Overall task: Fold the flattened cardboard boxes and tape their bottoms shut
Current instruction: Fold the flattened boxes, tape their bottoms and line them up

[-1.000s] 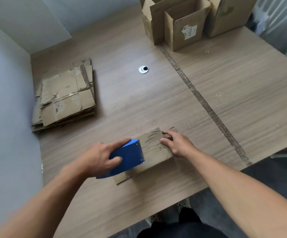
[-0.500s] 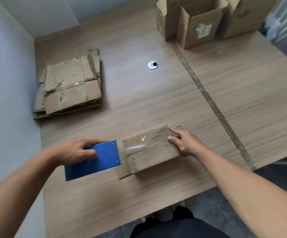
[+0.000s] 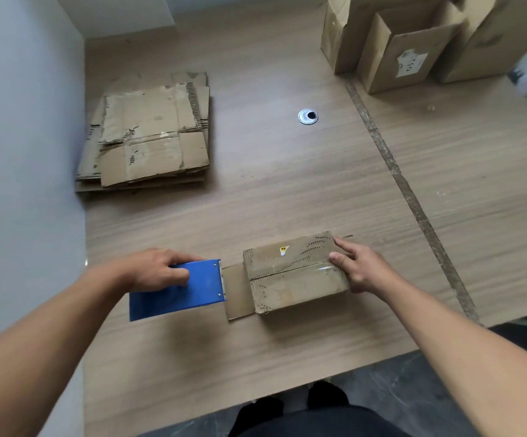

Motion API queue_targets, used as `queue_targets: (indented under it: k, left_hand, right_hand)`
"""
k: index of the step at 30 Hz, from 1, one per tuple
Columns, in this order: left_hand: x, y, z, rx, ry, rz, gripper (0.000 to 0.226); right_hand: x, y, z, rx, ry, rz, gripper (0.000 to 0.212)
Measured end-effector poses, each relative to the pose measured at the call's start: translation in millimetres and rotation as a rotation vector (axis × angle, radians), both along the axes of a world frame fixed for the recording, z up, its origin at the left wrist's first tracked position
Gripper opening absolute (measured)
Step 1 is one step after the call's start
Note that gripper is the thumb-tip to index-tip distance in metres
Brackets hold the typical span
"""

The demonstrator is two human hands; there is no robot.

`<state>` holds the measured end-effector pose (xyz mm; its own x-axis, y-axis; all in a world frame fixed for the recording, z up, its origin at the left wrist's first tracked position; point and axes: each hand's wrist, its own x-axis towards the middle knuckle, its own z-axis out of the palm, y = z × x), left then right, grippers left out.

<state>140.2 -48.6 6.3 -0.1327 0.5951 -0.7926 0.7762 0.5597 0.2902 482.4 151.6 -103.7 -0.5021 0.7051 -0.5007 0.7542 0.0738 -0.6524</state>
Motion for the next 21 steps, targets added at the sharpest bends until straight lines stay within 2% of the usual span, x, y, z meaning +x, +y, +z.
queue_targets:
  k: [5, 9, 13, 17, 21]
  left_hand:
    - [1, 1, -7, -0.021, -0.008, 0.019, 0.055]
    - [12, 7, -16, -0.041, 0.020, 0.022, 0.064]
    - [27, 20, -24, -0.021, 0.074, 0.020, 0.060]
    - [41, 32, -27, -0.001, 0.124, -0.006, 0.051]
    - [48, 31, -29, -0.003, 0.140, 0.041, 0.047]
  right_hand:
    - [1, 1, -2, -0.046, 0.010, -0.015, 0.053]
    - [1, 1, -1, -0.065, 0.009, -0.028, 0.055]
    - [2, -2, -6, -0.099, 0.047, -0.086, 0.081]
    - [1, -6, -7, -0.123, 0.076, -0.135, 0.069]
    - [-7, -16, 0, -0.123, 0.048, -0.220, 0.069]
